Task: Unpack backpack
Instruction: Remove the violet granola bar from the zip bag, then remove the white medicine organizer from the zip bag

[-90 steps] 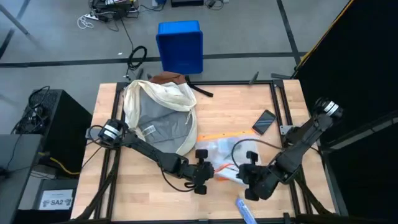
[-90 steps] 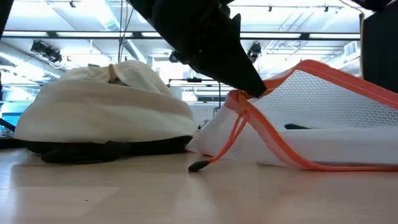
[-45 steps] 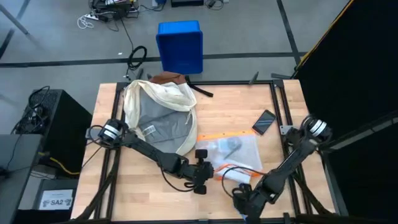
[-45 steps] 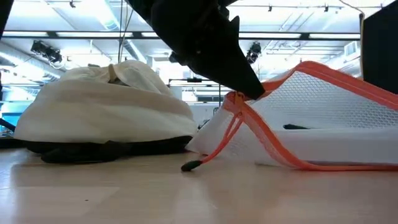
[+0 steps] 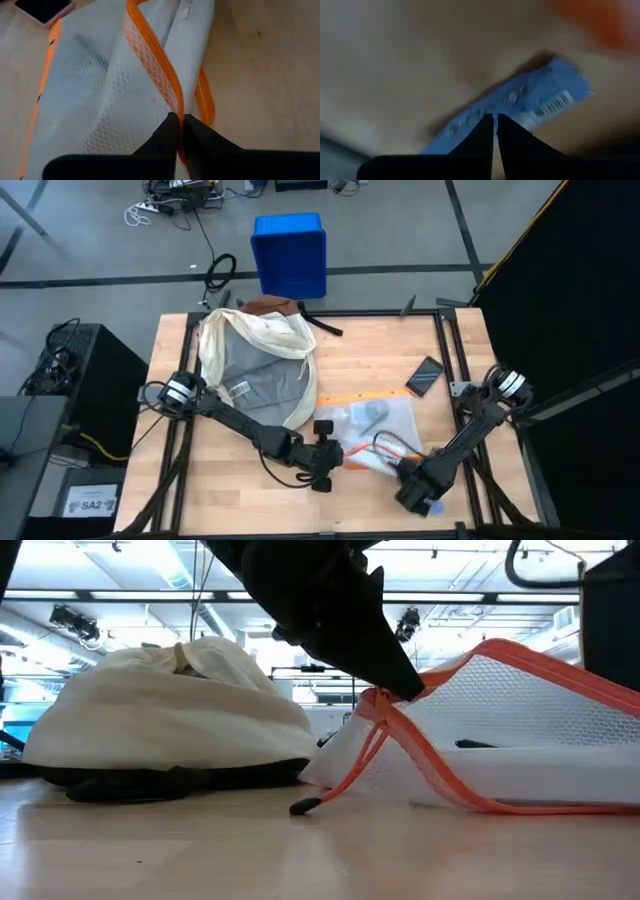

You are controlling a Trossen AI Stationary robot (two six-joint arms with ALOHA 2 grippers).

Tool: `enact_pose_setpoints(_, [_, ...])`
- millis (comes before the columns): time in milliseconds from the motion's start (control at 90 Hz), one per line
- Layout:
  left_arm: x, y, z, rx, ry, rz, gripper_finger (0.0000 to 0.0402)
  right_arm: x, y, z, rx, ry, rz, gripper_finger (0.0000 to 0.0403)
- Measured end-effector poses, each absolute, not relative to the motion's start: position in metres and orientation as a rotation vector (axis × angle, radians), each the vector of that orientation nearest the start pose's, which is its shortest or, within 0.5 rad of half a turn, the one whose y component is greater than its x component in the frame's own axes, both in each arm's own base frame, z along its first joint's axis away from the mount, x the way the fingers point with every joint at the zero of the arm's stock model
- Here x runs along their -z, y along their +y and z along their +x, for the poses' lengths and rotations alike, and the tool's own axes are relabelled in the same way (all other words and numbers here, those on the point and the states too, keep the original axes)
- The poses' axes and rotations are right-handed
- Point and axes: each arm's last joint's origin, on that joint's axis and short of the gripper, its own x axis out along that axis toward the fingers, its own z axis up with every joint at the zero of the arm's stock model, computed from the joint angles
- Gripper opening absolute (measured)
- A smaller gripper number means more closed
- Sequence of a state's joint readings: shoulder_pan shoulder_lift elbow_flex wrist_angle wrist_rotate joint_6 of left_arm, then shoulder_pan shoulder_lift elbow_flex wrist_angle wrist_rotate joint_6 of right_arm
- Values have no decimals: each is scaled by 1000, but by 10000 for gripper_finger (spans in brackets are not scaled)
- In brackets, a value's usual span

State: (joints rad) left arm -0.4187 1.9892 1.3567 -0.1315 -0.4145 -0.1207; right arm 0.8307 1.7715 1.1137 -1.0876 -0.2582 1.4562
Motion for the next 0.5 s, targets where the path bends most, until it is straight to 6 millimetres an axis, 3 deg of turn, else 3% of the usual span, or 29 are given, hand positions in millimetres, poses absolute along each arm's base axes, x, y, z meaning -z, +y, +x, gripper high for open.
enact_pose_setpoints(67, [-183, -164, 396, -38, 695, 193, 0, -177, 206, 181, 687, 1771, 446, 0])
enact_pose_setpoints(144, [-183, -164, 396, -38, 692, 192, 0, -190, 202, 179, 663, 1635, 427, 0])
enact_pose_setpoints(322, [-183, -164, 396, -38, 691, 191, 0, -211, 210, 188, 393, 1216, 314, 3])
enact_pose_setpoints(500, [-184, -164, 397, -38, 690, 190, 0, -212, 234, 210, 116, 946, 138, 19])
